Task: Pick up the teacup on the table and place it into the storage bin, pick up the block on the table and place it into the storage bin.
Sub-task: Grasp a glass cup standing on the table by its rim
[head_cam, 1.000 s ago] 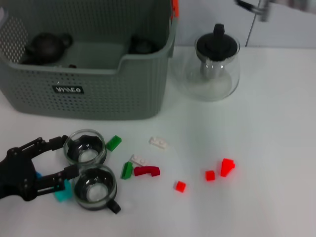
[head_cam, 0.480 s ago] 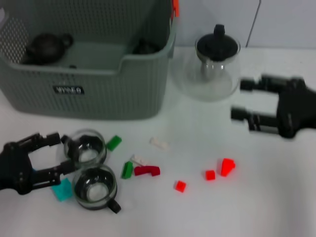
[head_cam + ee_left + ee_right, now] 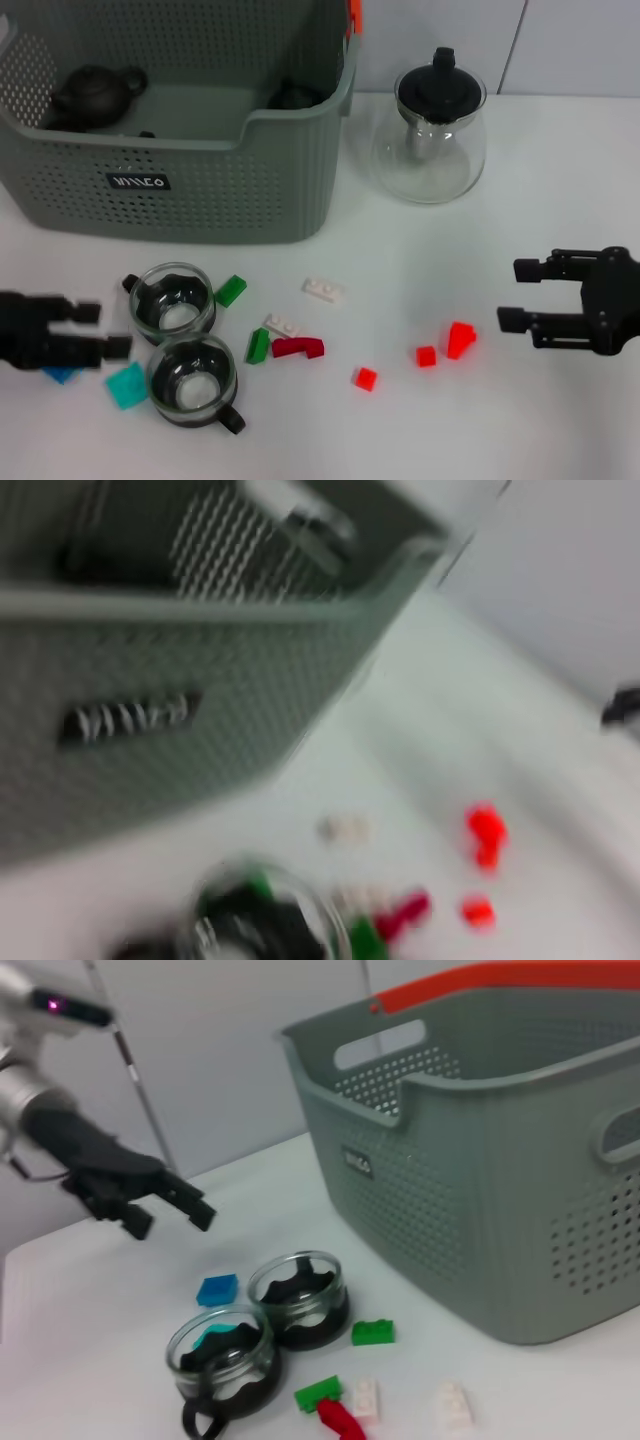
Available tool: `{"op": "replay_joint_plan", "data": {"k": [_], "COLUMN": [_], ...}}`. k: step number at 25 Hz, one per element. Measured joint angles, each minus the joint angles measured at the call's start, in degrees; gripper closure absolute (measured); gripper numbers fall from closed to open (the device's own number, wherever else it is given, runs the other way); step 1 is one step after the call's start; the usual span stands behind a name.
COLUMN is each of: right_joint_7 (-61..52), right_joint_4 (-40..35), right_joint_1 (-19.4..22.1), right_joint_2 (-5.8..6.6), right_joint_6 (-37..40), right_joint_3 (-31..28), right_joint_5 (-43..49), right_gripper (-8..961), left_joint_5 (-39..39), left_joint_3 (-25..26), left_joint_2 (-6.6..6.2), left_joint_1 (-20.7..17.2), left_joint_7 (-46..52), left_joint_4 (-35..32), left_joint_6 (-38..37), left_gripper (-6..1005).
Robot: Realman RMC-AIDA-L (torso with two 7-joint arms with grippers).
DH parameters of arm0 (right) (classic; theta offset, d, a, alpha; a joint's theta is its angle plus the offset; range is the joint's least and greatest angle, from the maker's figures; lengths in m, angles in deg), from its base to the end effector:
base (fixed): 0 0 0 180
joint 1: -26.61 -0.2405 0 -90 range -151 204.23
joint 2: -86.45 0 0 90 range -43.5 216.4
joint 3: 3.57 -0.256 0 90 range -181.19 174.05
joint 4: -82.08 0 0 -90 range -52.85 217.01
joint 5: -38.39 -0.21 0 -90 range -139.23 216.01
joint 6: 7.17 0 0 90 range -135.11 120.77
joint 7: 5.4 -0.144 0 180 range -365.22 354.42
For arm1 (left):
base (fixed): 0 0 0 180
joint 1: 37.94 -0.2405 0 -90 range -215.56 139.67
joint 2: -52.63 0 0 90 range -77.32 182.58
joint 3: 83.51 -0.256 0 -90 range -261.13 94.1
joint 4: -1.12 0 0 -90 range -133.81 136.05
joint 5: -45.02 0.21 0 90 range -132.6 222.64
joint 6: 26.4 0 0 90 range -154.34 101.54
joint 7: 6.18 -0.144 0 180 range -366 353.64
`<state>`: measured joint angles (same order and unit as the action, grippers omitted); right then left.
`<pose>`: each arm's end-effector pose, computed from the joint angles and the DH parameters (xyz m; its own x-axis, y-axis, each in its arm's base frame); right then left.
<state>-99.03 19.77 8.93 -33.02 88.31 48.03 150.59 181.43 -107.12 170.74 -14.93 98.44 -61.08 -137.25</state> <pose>0.2619 0.2922 0.0359 0.8397 -0.3800 -0.3878 -0.4611 -0.8763 -0.1397 -0.3115 0.2660 0.0883 0.6309 0.7044 0.3252 0.7625 -0.6403 -0.0923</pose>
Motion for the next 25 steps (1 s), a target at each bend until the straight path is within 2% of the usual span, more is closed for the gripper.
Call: {"op": "replay_joint_plan", "data": {"k": [3,6,10,13,17,25], "right_joint_7": [0.04,0.06,0.32,0.59,0.63,0.65], "right_joint_4": [1.36,3.75,7.21,8.86,9.46,11.80], "right_joint_1": [-0.79,-2.17,-3.84,-4.55,-5.27,-6.38], "right_joint_2": [-0.04,0.40,1.06,1.45,1.50,1.75], "right_joint_6": [0.08,-0.01,-0.35,-0.80,-1.36,-1.68], "right_joint_3": [-0.08,-0.40,-0.52,-0.65,-1.25,-1.42], "right_joint_5": [0.43,0.74,1.05,1.43,2.53,2.90], "right_gripper": [217,217,217,216,216,216], "left_joint_5": [4.00,6.51,11.17,12.81,12.81,12.94], "left_joint_3": [-8.67,-18.05,-23.62,-26.50,-29.32,-37.95], "left_joint_2": [0.62,2.98,5.20,5.75,6.02,6.25], "left_joint_1": [1.34,1.44,3.42,5.03,5.36,5.33], "left_joint_7": [3.96,4.04,4.71,5.13,5.24,7.18], "left_joint_4": [-4.87,-11.40,-15.13,-15.56,-15.46,-13.21], "left_joint_6": [-2.83,-3.55,-3.39,-3.49,-2.21,5.70], "left_gripper": [94,95,99,99,98,103]}}
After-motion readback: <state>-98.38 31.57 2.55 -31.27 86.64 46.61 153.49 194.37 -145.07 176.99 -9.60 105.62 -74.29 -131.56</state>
